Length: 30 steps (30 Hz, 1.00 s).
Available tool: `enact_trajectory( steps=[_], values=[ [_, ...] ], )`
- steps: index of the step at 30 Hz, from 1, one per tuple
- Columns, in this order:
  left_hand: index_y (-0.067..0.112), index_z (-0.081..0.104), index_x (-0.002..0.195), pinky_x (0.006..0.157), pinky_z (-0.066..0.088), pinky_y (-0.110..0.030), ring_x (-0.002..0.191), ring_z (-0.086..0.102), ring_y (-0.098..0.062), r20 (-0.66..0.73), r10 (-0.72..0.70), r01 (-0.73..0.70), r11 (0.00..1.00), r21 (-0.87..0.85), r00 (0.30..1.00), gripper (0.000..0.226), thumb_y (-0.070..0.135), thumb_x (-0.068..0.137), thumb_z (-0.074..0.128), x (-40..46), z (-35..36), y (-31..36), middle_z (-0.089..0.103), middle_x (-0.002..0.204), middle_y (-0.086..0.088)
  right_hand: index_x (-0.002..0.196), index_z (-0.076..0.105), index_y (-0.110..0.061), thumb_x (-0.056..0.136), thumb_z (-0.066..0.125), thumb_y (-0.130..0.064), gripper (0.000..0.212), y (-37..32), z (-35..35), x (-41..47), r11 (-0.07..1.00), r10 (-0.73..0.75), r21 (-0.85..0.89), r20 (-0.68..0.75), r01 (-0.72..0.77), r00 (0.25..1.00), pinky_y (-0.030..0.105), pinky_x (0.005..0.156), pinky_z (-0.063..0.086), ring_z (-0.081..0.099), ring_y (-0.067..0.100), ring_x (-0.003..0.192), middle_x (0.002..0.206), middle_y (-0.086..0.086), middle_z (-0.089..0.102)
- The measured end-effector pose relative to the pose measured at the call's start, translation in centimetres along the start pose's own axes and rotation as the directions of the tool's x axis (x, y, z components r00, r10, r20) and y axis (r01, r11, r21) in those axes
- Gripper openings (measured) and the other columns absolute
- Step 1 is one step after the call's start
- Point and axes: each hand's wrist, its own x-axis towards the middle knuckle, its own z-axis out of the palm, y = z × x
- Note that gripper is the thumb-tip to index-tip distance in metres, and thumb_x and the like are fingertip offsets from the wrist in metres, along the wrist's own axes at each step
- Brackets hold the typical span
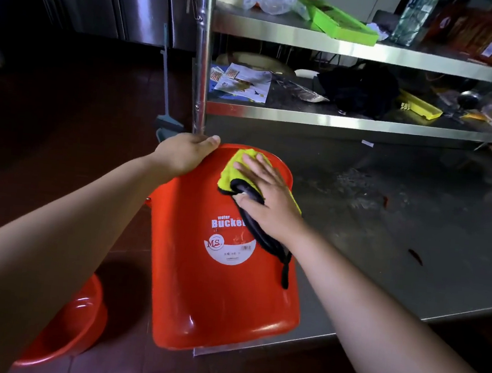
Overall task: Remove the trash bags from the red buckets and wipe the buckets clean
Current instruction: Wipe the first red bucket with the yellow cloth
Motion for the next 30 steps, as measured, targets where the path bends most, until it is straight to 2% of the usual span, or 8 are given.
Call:
enact_trajectory(
  steps=[4,7,9,12,16,21,26,30],
  values=[
    [0.026,0.066,0.109,0.101,0.045,-0.039,0.108,0.061,-0.019,0.083,-0.028,0.05,0.962,-0.27,0.996,0.039,0.056,0.086,0.055,-1.0,-1.2,-1.7,0.066,0.115,-0.002,0.141,0.039,-0.036,0.086,0.057,-0.037,0.058,0.7,0.7,-1.1,0.924,0.246,0.312,-0.043,-0.221,0.968,0.023,0.114,0.016,0.02,-0.004,0.139,0.149,-0.022,0.028],
    [0.025,0.067,0.09,0.072,0.054,-0.02,0.081,0.068,-0.002,0.084,0.016,0.016,0.93,-0.368,0.996,0.019,0.041,0.091,0.056,-1.8,-1.9,-3.1,0.07,0.093,0.005,0.128,0.051,-0.038,0.082,0.056,-0.046,0.047,1.1,1.2,-1.6,0.74,0.494,0.517,0.015,-0.43,0.869,0.023,0.091,0.043,0.053,0.007,0.118,0.125,-0.016,0.058],
    [0.023,0.066,0.092,0.053,0.048,-0.009,0.067,0.065,0.006,0.039,0.016,0.001,0.913,-0.408,0.999,0.017,0.036,0.093,0.054,-2.2,-1.9,-3.7,0.068,0.086,0.009,0.122,0.056,-0.038,0.083,0.054,-0.049,0.04,1.1,1.0,-1.3,0.626,0.628,0.538,0.083,-0.565,0.774,0.023,0.074,0.046,0.061,0.011,0.102,0.106,-0.015,0.065],
    [0.022,0.066,0.093,0.063,0.047,-0.01,0.075,0.062,0.004,-0.015,-0.027,0.018,0.901,-0.434,1.0,0.018,0.036,0.093,0.055,-2.8,-1.7,-4.3,0.067,0.086,0.01,0.116,0.055,-0.039,0.082,0.051,-0.05,0.036,0.3,0.5,0.5,0.638,0.657,0.46,0.094,-0.618,0.748,0.032,0.083,0.049,0.062,0.015,0.098,0.107,-0.008,0.065],
    [0.03,0.069,0.079,0.079,0.052,-0.02,0.085,0.067,-0.004,-0.059,-0.05,0.02,0.905,-0.425,0.997,0.025,0.05,0.086,0.057,-3.7,-0.7,-5.6,0.072,0.084,0.011,0.144,0.031,-0.034,0.086,0.04,-0.057,0.063,-1.8,0.7,2.6,0.889,0.457,-0.011,0.066,-0.457,0.887,0.044,0.11,0.032,0.033,0.022,0.137,0.151,-0.001,0.034],
    [0.034,0.069,0.083,0.093,0.049,-0.045,0.096,0.066,-0.02,-0.08,-0.07,0.041,0.948,-0.316,0.994,0.045,0.072,0.07,0.048,-3.9,-0.5,-5.2,0.072,0.094,0.002,0.151,0.008,-0.025,0.092,0.03,-0.056,0.071,-6.7,3.1,0.0,0.845,0.128,-0.529,0.062,-0.076,0.99,0.048,0.118,0.005,-0.002,0.024,0.147,0.16,0.001,0.004],
    [0.018,0.06,0.09,0.066,0.04,-0.034,0.083,0.06,-0.027,-0.298,0.133,-0.069,0.974,0.215,0.945,0.049,0.057,0.094,0.031,-4.9,0.5,-5.1,0.063,0.079,-0.001,0.15,0.017,-0.024,0.09,0.04,-0.056,0.072,-8.1,4.6,-4.3,0.732,-0.099,-0.639,0.245,0.237,0.965,0.052,0.117,0.004,0.0,0.025,0.147,0.159,0.0,0.011],
    [0.012,0.06,0.089,0.063,0.038,-0.034,0.082,0.059,-0.034,-0.37,0.147,-0.028,0.95,0.31,0.917,0.05,0.051,0.096,0.03,-5.2,1.2,-4.4,0.062,0.076,-0.008,0.151,0.008,-0.031,0.09,0.031,-0.06,0.071,-6.4,2.8,-3.7,0.764,-0.059,-0.614,0.242,0.199,0.969,0.049,0.118,0.001,-0.006,0.019,0.147,0.16,-0.006,0.003]
  ],
)
